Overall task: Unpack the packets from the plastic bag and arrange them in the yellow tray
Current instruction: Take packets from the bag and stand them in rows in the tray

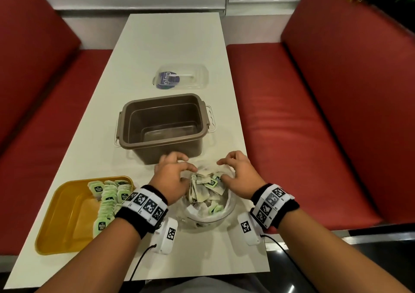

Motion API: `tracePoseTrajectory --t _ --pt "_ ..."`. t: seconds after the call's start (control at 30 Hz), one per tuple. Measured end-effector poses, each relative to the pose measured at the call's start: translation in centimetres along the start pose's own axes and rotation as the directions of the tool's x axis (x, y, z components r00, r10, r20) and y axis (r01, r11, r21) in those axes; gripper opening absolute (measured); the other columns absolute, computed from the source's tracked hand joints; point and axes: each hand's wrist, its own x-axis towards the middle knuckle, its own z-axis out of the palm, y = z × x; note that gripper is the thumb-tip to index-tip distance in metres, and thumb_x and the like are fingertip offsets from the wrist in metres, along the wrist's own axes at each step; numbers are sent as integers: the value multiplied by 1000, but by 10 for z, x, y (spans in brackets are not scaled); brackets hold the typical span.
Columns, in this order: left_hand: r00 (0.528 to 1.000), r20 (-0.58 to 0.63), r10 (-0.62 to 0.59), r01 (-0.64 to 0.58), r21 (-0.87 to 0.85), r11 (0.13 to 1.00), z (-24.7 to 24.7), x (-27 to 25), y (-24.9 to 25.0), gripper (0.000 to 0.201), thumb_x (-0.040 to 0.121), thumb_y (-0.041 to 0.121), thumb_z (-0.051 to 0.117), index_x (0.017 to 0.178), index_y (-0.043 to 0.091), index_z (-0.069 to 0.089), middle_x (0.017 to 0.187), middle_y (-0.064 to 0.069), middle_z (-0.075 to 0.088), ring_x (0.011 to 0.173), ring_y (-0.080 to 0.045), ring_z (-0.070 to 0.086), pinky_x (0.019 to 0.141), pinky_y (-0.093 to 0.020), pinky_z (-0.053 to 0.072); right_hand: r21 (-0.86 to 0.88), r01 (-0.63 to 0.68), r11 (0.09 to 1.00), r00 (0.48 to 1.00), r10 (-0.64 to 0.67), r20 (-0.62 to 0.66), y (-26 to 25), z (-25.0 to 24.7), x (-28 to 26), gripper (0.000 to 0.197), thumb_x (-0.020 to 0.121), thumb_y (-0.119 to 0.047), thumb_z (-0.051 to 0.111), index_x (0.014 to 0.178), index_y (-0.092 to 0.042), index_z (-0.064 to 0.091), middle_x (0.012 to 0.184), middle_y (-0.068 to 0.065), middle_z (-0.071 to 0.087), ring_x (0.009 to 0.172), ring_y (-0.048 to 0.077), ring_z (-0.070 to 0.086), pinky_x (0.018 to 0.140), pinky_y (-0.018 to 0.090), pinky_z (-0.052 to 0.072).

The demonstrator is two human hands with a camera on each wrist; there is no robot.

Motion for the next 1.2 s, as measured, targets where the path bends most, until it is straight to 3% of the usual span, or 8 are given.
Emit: tracePoseTrajectory --t 0.13,0.3,0.47,0.6,0.8,0.97,1.07,1.2 --pt "994 71 79 -70 -114 991 -6 -6 5 31 78 2 65 93 28 74 92 14 60 65 -2 54 70 -16 43 -98 100 990 995 -98 27 -5 -5 -12 59 73 -37 82 127 -22 61 119 -5 39 119 13 32 106 24 29" --pt "976 190 106 -116 38 993 12 -5 -7 36 79 5 65 109 24 72 110 7 61 77 -2 47 82 -11 38 -256 81 963 974 -22 226 0 7 -17 112 53 -52 90 145 -14 39 133 -1 33 126 16 27 108 22 30" --pt "984 171 52 -61 45 997 17 -6 -11 29 83 10 68 108 24 73 109 9 67 79 -2 52 83 -14 41 -308 96 947 971 -21 237 9 17 -21 119 51 -53 89 147 -12 32 140 3 31 130 21 27 114 31 32" --pt "984 175 9 -12 15 1000 8 -7 -5 15 84 18 73 94 29 76 88 14 66 72 1 54 76 -17 41 -285 99 953 969 -27 245 8 14 -21 120 53 -52 89 150 -14 29 144 3 34 133 22 27 115 33 30" --pt "991 103 82 -87 40 995 -15 -9 14 7 83 24 75 88 29 75 79 20 60 66 9 49 66 -8 33 -243 154 958 981 -119 151 -5 -2 -23 86 60 -63 81 135 -31 51 135 -6 47 126 17 33 108 35 33" --pt "971 101 216 -224 71 972 -28 -7 44 11 80 30 77 90 32 74 80 14 65 73 -2 54 73 -21 43 -76 267 961 962 -261 82 -24 -3 -23 43 76 -37 79 115 -25 65 111 -6 64 104 13 51 92 28 42" --pt "965 78 250 -253 31 967 -26 -6 56 12 80 29 78 91 30 73 78 17 63 71 -3 57 70 -12 41 6 218 976 975 -218 48 -29 -2 -25 8 86 -25 72 87 -27 65 76 -12 62 72 6 54 68 24 42" --pt "990 98 101 -101 -5 995 -15 -1 56 15 83 28 76 97 27 71 79 17 65 71 -2 59 70 -11 44 -31 85 996 996 -84 32 -21 -2 -26 10 86 -25 72 84 -23 62 75 -4 66 70 14 59 64 28 43"
